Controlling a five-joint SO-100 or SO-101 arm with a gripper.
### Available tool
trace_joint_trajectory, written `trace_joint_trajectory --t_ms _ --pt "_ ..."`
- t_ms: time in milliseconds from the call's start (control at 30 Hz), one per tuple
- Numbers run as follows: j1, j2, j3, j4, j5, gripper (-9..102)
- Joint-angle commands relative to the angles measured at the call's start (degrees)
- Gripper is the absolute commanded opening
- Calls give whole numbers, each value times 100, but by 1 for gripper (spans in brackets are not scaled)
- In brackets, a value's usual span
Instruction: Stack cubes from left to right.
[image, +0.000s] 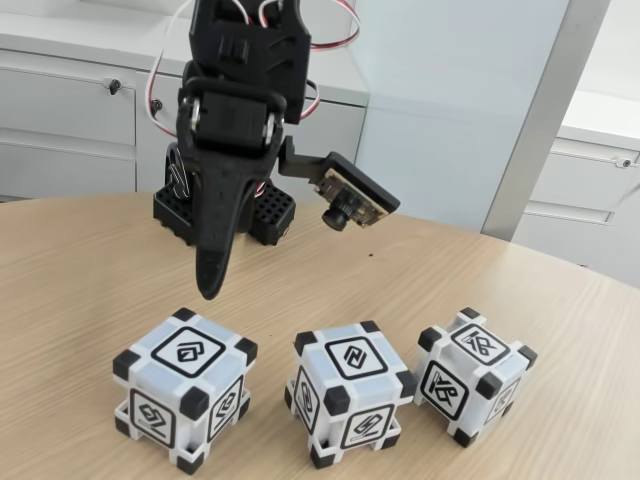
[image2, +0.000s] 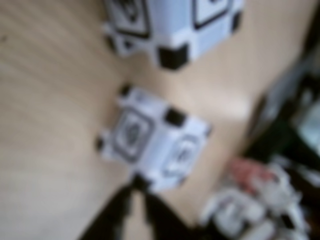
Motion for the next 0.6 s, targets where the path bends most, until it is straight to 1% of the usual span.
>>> trace_joint_trajectory --t_ms 0,567 --pt "-580 70 -26 -9 -26 0" --pt "-589 70 -26 -9 -79 0"
